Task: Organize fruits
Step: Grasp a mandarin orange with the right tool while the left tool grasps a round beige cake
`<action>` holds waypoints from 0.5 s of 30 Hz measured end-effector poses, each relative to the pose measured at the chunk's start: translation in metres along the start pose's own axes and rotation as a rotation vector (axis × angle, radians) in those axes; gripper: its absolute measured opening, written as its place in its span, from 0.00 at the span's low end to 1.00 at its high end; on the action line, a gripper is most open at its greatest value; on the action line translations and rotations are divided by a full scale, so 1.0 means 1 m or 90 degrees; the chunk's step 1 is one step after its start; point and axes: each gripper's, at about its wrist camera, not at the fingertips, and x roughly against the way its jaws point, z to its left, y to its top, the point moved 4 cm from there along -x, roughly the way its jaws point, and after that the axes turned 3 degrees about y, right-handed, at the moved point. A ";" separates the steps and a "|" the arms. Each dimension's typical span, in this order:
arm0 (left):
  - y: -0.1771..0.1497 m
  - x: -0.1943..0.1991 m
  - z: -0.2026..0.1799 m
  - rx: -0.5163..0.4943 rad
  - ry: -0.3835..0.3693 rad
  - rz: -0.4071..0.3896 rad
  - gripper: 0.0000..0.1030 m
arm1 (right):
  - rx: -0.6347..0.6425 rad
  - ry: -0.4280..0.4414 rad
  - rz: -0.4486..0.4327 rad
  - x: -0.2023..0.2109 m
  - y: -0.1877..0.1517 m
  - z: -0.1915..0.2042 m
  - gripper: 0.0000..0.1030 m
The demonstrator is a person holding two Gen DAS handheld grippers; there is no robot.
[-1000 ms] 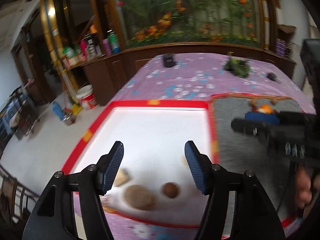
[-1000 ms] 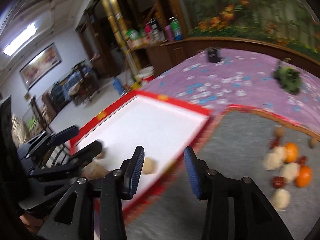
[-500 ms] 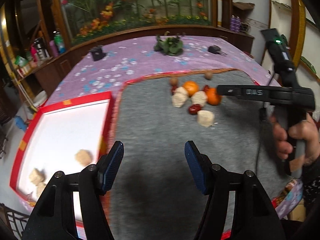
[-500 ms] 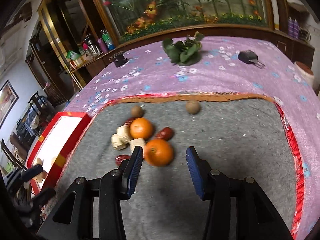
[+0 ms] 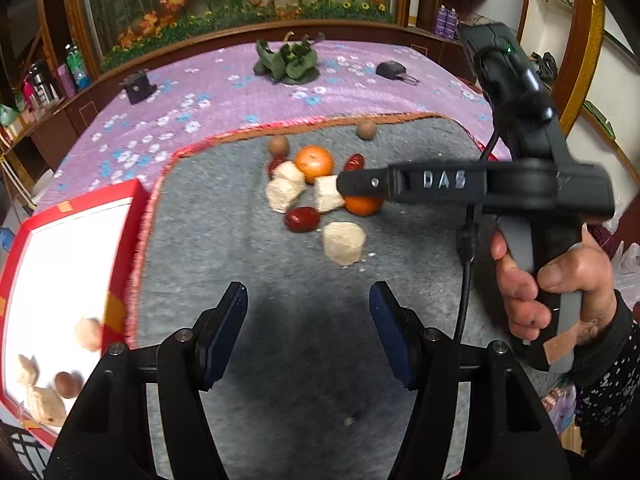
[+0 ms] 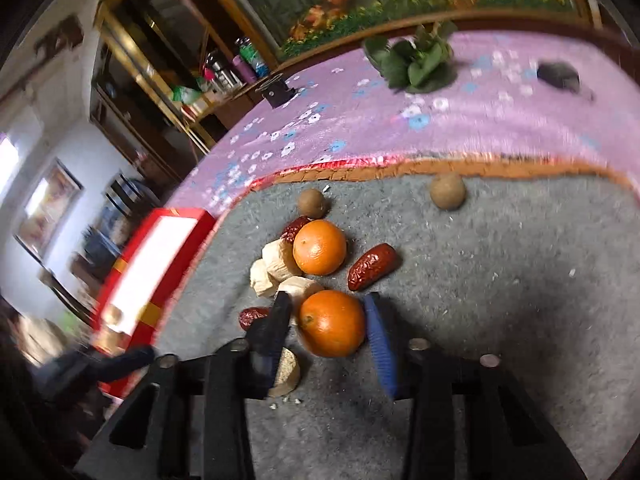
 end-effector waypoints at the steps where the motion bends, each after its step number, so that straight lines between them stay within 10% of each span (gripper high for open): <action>1: 0.001 -0.002 -0.002 -0.001 0.000 0.004 0.61 | -0.018 0.009 0.002 0.002 0.001 -0.004 0.34; 8: 0.014 -0.024 -0.015 0.017 0.004 0.031 0.60 | -0.119 0.047 -0.066 0.031 0.013 -0.032 0.34; 15: 0.020 -0.044 -0.025 0.022 0.005 0.054 0.54 | -0.136 -0.029 -0.084 0.040 0.017 -0.044 0.34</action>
